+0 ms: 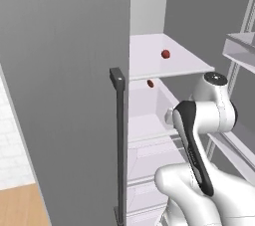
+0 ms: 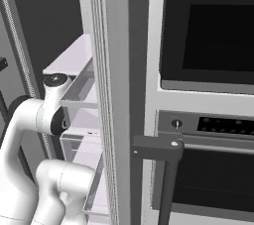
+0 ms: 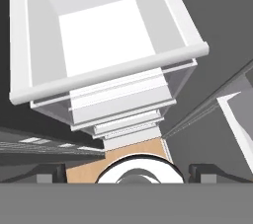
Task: Take the strawberry from the fridge and place it on top of the pancake, located on the dining counter.
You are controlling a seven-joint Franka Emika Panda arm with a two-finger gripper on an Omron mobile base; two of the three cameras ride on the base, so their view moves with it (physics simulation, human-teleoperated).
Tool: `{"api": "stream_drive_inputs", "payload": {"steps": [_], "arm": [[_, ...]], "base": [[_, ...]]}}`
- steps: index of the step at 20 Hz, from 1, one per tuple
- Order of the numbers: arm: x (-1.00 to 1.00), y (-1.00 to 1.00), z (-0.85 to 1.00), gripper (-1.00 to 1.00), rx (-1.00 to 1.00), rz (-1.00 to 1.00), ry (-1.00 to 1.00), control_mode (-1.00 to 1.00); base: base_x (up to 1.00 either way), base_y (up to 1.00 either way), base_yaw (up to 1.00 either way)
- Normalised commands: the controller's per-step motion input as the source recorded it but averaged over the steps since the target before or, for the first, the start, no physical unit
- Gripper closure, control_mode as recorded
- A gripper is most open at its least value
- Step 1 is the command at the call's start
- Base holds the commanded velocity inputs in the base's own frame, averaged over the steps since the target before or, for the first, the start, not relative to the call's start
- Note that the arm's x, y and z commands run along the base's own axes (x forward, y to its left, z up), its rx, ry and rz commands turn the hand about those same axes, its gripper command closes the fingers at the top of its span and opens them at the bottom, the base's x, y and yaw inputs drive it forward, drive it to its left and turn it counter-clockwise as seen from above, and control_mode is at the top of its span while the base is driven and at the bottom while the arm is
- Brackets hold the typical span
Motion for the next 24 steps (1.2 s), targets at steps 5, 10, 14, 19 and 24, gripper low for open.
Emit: {"api": "stream_drive_inputs", "payload": {"steps": [5, 10, 14, 19, 24], "arm": [[0.0, 0.0, 0.0, -1.0, 0.0, 0.0, 0.0, 1.0], [0.0, 0.0, 0.0, -1.0, 0.0, 0.0, 0.0, 1.0], [0.0, 0.0, 0.0, -1.0, 0.0, 0.0, 0.0, 1.0], [0.34, 0.04, 0.33, -1.0, -0.04, 0.02, -0.13, -1.0], [0.34, 0.09, 0.61, -1.0, -0.08, 0.06, -0.4, -1.0]], "base": [[0.06, -0.18, 0.0], [0.05, -0.04, 0.0], [0.09, 0.0, 0.0], [0.0, 0.0, 0.0], [0.0, 0.0, 0.0]]}}
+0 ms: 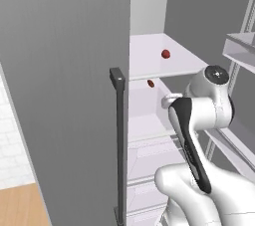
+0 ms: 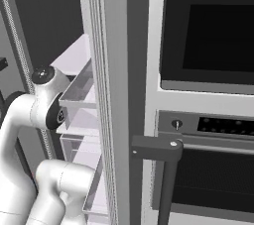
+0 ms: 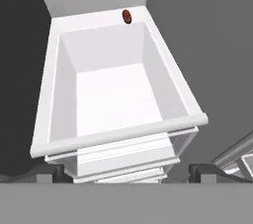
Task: Take the strawberry from the fridge and place it on top of the pancake, located on the dining counter.
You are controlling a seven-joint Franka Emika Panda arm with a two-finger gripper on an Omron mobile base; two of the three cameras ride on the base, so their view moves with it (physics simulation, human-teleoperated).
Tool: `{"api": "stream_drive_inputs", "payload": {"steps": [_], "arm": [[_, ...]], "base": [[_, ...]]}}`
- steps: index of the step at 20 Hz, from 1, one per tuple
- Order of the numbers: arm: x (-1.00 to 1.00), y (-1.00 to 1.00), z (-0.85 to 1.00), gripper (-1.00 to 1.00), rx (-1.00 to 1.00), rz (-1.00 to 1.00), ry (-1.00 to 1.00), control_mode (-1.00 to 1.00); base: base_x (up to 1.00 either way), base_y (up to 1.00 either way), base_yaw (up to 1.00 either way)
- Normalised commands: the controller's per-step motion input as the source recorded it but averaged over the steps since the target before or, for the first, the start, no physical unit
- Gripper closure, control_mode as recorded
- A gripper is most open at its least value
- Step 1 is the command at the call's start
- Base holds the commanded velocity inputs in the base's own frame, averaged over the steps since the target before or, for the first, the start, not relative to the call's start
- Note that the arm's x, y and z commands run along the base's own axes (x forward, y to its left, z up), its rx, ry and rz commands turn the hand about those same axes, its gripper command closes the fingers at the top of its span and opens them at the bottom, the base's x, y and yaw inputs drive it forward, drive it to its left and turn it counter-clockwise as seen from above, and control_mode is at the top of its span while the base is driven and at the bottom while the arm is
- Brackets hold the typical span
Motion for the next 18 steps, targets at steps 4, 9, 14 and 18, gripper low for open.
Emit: {"api": "stream_drive_inputs", "payload": {"steps": [4, 9, 14, 18], "arm": [[0.39, 0.0, 0.8, -1.0, 0.0, 0.1, -0.26, -1.0], [0.33, 0.0, 0.98, -1.0, -0.02, 0.07, -0.14, -1.0], [0.61, -0.02, 0.7, -1.0, -0.1, 0.0, -0.02, -1.0], [0.79, -0.16, 0.23, -1.0, -0.01, 0.0, 0.04, -1.0]], "base": [[0.0, 0.0, 0.0], [0.0, 0.0, 0.0], [0.0, 0.0, 0.0], [0.0, 0.0, 0.0]]}}
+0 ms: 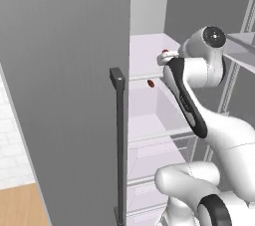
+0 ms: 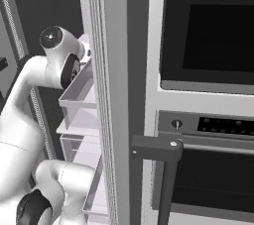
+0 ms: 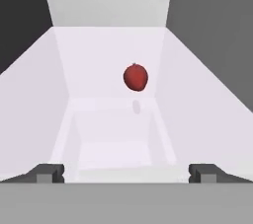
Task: Take the strawberry from the fridge and place it on top of the pancake, located on the dining counter.
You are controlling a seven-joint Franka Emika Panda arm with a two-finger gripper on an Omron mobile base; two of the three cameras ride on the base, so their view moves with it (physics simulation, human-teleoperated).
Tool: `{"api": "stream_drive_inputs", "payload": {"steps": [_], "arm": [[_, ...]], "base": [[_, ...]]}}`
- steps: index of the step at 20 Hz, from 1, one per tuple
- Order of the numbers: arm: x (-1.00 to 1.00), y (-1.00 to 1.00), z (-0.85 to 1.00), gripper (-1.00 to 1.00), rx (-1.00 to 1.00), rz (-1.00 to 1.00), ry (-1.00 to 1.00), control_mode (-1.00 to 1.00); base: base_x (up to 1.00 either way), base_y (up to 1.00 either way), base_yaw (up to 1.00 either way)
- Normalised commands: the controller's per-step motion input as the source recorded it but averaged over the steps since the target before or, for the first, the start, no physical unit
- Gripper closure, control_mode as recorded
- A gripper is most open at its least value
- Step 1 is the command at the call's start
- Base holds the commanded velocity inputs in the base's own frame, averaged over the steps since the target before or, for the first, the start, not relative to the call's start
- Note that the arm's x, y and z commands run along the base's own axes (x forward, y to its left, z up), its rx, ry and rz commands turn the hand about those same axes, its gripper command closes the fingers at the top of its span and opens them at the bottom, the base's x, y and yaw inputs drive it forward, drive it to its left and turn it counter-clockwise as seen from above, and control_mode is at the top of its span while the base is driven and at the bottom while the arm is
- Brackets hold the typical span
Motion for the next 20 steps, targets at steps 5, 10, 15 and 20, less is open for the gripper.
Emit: {"api": "stream_drive_inputs", "payload": {"steps": [5, 10, 15, 20], "arm": [[0.9, -0.08, 0.0, -1.0, 0.0, -0.01, 0.09, -1.0], [0.82, -0.07, -0.01, -1.0, 0.0, -0.05, 0.13, -1.0], [0.65, -0.07, -0.1, -1.0, 0.0, -0.03, 0.0, -1.0], [0.59, 0.0, -0.23, -1.0, 0.0, -0.01, 0.01, -1.0]], "base": [[0.0, 0.0, 0.0], [0.0, 0.0, 0.0], [0.0, 0.0, 0.0], [0.0, 0.0, 0.0]]}}
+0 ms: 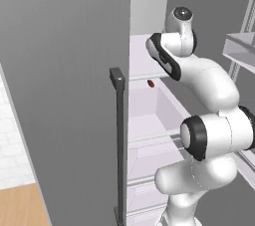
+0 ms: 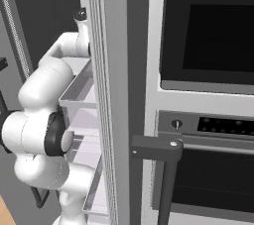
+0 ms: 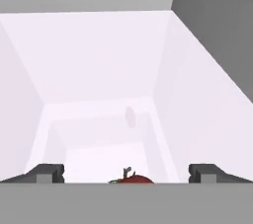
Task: Take the strawberry from the fridge and place it on top of the pancake, located on the dining counter.
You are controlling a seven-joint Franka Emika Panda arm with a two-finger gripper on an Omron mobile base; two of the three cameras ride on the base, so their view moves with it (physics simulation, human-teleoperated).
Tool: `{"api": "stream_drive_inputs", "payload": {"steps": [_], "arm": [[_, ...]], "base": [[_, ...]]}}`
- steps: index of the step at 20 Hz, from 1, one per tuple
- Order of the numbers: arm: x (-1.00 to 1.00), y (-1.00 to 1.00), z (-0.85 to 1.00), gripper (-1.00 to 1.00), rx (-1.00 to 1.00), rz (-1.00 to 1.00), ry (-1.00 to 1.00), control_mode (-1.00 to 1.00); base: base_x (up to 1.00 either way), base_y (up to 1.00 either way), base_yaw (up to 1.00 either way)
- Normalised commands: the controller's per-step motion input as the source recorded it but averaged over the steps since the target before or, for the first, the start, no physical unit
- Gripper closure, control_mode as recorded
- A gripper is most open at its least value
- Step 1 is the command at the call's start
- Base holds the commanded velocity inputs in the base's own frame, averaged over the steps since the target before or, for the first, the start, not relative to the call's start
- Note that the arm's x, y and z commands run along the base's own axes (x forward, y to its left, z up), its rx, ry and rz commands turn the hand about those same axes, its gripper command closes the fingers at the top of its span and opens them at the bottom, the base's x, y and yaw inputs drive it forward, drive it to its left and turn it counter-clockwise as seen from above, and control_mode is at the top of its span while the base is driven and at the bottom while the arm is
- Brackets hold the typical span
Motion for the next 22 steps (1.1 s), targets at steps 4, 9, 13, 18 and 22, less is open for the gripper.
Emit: {"api": "stream_drive_inputs", "payload": {"steps": [4, 9, 13, 18, 22], "arm": [[0.15, 0.0, -0.18, -1.0, 0.0, 0.0, 0.0, -1.0], [-0.01, 0.0, -0.11, -1.0, 0.0, 0.0, 0.03, -1.0], [0.02, -0.08, -0.27, -1.0, 0.0, 0.0, 0.05, -1.0], [0.14, -0.15, -0.24, -1.0, 0.0, 0.0, 0.03, -1.0], [0.05, -0.06, -0.05, -1.0, 0.0, 0.0, 0.0, -1.0]], "base": [[0.0, 0.0, 0.0], [0.0, 0.0, 0.0], [0.0, 0.0, 0.0], [0.0, 0.0, 0.0], [0.0, 0.0, 0.0]]}}
